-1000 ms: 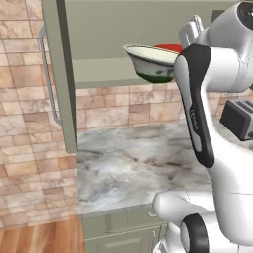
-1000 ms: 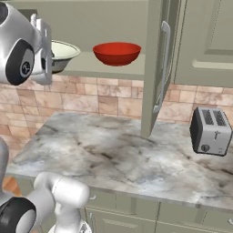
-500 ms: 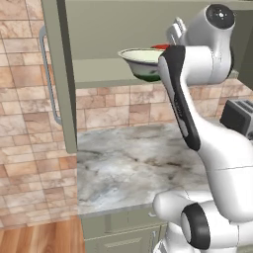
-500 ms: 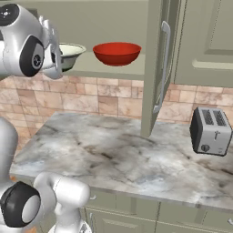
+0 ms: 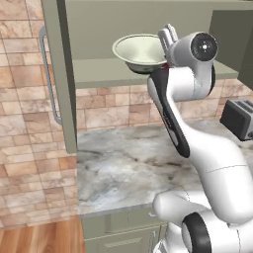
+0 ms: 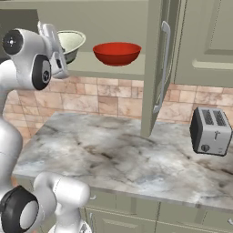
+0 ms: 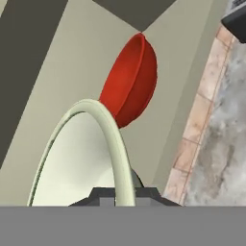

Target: Open the cabinet. Pick the bowls from the counter and place them in the cabinet. Then close the cabinet.

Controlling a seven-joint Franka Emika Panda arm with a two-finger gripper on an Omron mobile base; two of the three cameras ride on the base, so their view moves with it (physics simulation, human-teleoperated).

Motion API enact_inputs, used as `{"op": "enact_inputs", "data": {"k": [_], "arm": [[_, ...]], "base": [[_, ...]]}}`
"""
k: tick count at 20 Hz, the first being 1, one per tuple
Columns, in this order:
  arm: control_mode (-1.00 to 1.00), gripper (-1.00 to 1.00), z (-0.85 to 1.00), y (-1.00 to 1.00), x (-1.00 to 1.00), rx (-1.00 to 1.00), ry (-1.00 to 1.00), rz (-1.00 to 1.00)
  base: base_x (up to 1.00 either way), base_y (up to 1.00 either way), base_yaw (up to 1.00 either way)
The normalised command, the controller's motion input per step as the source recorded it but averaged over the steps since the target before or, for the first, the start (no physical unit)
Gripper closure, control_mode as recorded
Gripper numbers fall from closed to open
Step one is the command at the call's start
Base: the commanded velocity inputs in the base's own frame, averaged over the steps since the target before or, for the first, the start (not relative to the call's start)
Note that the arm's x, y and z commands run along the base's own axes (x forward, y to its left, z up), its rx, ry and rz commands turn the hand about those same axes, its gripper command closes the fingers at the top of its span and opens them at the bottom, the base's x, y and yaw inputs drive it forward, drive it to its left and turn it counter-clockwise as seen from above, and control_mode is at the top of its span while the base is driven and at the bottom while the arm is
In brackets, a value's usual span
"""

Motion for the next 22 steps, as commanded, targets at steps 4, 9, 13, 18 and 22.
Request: {"op": "enact_inputs", "data": {"k": [4, 9, 13, 18, 22], "arm": [[-1.0, 1.0, 0.0, 0.0, 0.65, 0.0, 0.0, 0.0], [-1.0, 1.0, 0.0, 0.0, 0.68, 0.0, 0.0, 0.0], [-1.0, 1.0, 0.0, 0.06, 0.59, 0.0, 0.0, 0.0], [-1.0, 1.0, 0.0, 0.16, 0.45, 0.0, 0.0, 0.0], [-1.0, 1.0, -0.01, 0.17, 0.26, 0.0, 0.0, 0.0]], "base": [[0.0, 0.0, 0.0], [0.0, 0.0, 0.0], [0.0, 0.0, 0.0], [0.0, 0.0, 0.0], [0.0, 0.0, 0.0]]}}
